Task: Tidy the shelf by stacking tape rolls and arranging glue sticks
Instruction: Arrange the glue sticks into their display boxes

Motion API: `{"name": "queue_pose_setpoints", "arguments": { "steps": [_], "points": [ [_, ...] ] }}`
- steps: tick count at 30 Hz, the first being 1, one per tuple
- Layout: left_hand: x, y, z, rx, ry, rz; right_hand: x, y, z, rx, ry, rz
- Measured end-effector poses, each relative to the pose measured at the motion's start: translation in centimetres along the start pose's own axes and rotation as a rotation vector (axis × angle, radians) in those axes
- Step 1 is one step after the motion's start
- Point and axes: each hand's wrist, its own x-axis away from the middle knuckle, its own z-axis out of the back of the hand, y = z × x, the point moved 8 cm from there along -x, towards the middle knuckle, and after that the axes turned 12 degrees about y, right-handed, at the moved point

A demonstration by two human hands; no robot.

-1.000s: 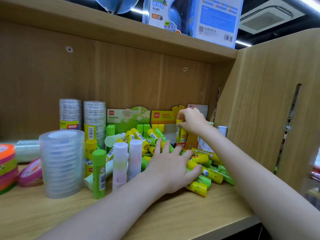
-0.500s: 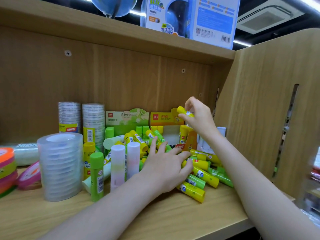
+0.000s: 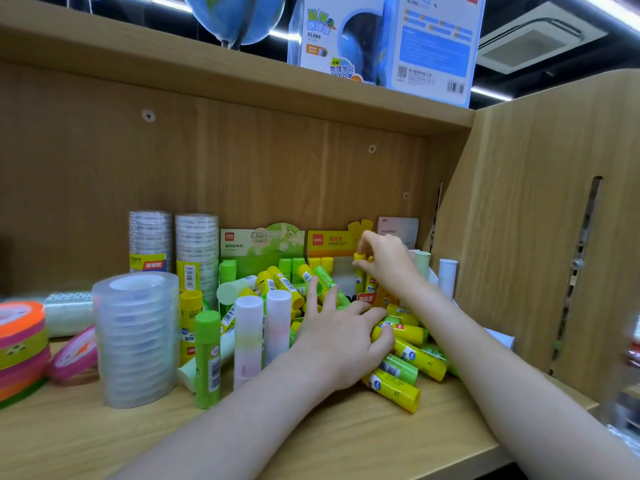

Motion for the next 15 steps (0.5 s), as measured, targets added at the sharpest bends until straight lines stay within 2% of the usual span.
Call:
{"name": "queue_pose_setpoints", "arguments": {
  "steps": [9,15],
  "points": [
    [0.03,0.08,0.15,0.002,0.009,0.000,0.20,0.86,0.39,-0.086,0.091,-0.108],
    [0.10,0.12,0.11,0.005,0.000,-0.003,0.23,0.37,0.15,0.017,0.024,-0.097]
  ]
}}
